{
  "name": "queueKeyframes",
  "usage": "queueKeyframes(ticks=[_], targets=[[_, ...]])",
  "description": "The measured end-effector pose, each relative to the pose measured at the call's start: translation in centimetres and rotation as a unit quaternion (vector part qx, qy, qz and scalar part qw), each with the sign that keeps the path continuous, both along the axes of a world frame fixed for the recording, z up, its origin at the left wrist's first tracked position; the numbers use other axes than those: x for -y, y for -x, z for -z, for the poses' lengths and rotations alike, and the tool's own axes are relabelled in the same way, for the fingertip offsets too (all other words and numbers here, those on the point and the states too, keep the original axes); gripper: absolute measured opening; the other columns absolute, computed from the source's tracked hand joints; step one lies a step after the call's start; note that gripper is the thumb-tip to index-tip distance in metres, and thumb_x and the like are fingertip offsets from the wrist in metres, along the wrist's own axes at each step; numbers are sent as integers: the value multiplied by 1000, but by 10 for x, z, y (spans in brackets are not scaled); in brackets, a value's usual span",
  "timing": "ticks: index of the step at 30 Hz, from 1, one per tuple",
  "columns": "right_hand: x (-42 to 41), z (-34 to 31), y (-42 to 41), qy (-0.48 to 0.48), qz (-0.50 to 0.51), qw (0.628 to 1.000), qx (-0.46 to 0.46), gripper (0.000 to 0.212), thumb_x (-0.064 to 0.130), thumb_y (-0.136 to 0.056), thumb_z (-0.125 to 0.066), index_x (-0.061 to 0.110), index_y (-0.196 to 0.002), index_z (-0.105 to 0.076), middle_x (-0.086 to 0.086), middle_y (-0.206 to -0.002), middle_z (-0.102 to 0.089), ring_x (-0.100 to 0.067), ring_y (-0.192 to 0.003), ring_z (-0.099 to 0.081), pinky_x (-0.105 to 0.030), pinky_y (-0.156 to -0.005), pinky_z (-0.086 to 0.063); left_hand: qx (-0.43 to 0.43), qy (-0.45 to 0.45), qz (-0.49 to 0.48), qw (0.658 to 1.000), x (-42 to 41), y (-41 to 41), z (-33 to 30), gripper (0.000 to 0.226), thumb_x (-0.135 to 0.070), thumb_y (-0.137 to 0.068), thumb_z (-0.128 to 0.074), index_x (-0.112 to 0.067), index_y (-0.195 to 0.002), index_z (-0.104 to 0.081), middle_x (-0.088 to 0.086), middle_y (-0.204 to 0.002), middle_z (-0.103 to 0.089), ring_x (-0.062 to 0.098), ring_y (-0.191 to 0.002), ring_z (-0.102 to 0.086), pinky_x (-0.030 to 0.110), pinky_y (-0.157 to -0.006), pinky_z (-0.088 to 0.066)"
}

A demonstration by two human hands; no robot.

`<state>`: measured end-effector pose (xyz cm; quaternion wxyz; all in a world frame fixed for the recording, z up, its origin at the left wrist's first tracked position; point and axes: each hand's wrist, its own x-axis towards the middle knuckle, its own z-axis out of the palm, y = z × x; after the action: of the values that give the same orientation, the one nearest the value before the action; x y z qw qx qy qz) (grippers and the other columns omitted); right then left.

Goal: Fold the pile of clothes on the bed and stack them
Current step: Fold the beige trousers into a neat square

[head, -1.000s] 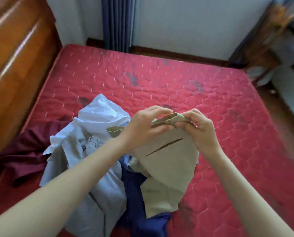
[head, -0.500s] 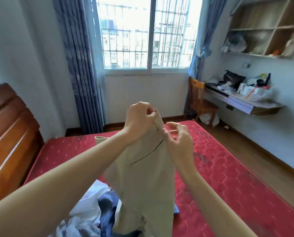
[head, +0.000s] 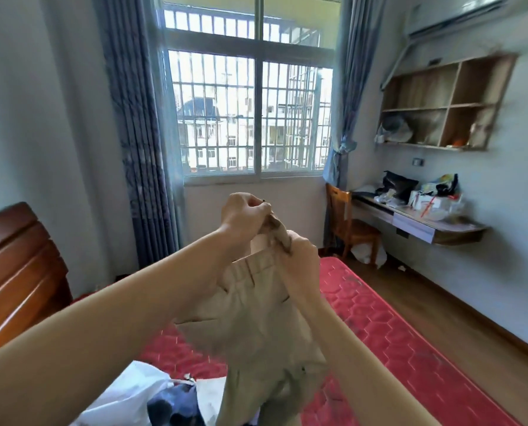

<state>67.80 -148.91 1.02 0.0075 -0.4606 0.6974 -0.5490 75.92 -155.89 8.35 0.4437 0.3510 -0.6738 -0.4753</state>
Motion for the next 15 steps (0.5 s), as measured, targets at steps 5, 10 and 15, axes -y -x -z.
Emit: queueKeyframes(ticks=[5,10,15], targets=[[-23,-5,60,-7,-229,970,80,30,7,-87,-68,-13,-71,-53,-4,-66,-49,-14,-64,-44,-33,-61,-37,139,231,59,961,-9,-32,-12,18,-19,-84,-73,-13,-99,-67,0,-102,-71,13,-94,-68,24,-79,-55],[-38,-29,84,-62,-364,926,78,12,5,-86,-68,7,-74,-69,6,-71,-63,-7,-67,-58,-20,-64,-49,164,209,188,946,-21,-35,0,46,-12,-81,-75,-10,-125,-59,1,-125,-63,15,-114,-60,30,-97,-49],[-39,-57,87,-91,-361,926,60,6,7,-85,-70,3,-80,-71,5,-72,-67,-5,-67,-61,-18,-63,-50,41,233,135,962,-30,-14,5,18,-6,-85,-69,-17,-98,-76,-10,-98,-75,3,-94,-68,21,-85,-53]])
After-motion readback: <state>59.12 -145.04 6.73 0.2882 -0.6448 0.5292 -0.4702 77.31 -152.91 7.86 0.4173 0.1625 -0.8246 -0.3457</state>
